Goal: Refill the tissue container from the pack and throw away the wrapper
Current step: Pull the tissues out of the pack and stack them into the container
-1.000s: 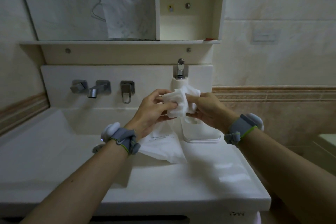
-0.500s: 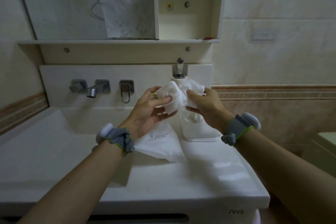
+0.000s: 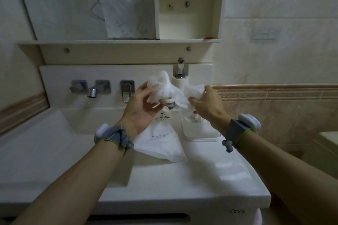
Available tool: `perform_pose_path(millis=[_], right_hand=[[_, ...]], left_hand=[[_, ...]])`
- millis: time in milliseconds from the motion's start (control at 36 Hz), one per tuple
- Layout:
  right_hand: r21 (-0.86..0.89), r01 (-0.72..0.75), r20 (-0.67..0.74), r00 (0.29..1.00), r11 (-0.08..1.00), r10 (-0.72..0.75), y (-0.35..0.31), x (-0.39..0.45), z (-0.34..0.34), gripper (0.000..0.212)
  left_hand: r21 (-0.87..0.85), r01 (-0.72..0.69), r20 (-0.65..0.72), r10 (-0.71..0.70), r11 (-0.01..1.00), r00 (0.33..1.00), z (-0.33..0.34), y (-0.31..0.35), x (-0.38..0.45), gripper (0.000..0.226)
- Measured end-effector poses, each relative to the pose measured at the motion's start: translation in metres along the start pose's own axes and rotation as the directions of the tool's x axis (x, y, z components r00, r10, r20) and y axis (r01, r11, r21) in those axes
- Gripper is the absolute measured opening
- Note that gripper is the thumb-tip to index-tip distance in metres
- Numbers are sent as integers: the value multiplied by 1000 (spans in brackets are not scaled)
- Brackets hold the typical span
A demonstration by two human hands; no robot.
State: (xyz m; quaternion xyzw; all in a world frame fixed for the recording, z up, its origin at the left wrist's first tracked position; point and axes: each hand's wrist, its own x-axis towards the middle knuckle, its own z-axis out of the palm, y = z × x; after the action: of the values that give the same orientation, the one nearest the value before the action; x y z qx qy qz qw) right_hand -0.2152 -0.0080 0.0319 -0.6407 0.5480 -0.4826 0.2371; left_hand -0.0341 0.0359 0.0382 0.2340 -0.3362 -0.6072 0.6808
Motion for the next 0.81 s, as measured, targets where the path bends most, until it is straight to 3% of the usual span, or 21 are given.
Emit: perform_pose_path(millis=[111, 194, 278, 444, 556, 667, 750, 806], right_hand=[[117, -68, 94, 994, 991, 57, 2, 3, -2, 37], [206, -126, 114, 988, 970, 104, 3, 5, -2, 37], [304, -215, 180, 970, 928, 166, 2, 5, -3, 39], [432, -398, 326, 906, 809, 272, -1, 4, -8, 37], [379, -314, 260, 939, 870, 225, 3, 5, -7, 31], [171, -97, 106, 991, 980, 80, 8, 5, -7, 36], [165, -65, 121, 992, 984, 45, 6, 3, -9, 37], [217, -81, 159, 986, 973, 47, 4, 3, -9, 37]], left_hand=[[-223, 38, -58, -52, 974, 997, -4, 3, 4, 12], [-272, 11, -65, -30, 962, 997, -2, 2, 7, 13], [-283, -24, -3, 24, 959, 1000, 2, 4, 3, 33], [-295, 13, 44, 0, 955, 999, 0, 9, 2, 27], [-240, -4, -31, -4, 971, 1000, -3, 8, 1, 27], [-234, -86, -123, 58, 969, 991, -7, 11, 3, 22], [-143, -83, -154, 60, 986, 986, -9, 12, 5, 9], [-4, -12, -153, 12, 1000, 988, -7, 11, 5, 13]])
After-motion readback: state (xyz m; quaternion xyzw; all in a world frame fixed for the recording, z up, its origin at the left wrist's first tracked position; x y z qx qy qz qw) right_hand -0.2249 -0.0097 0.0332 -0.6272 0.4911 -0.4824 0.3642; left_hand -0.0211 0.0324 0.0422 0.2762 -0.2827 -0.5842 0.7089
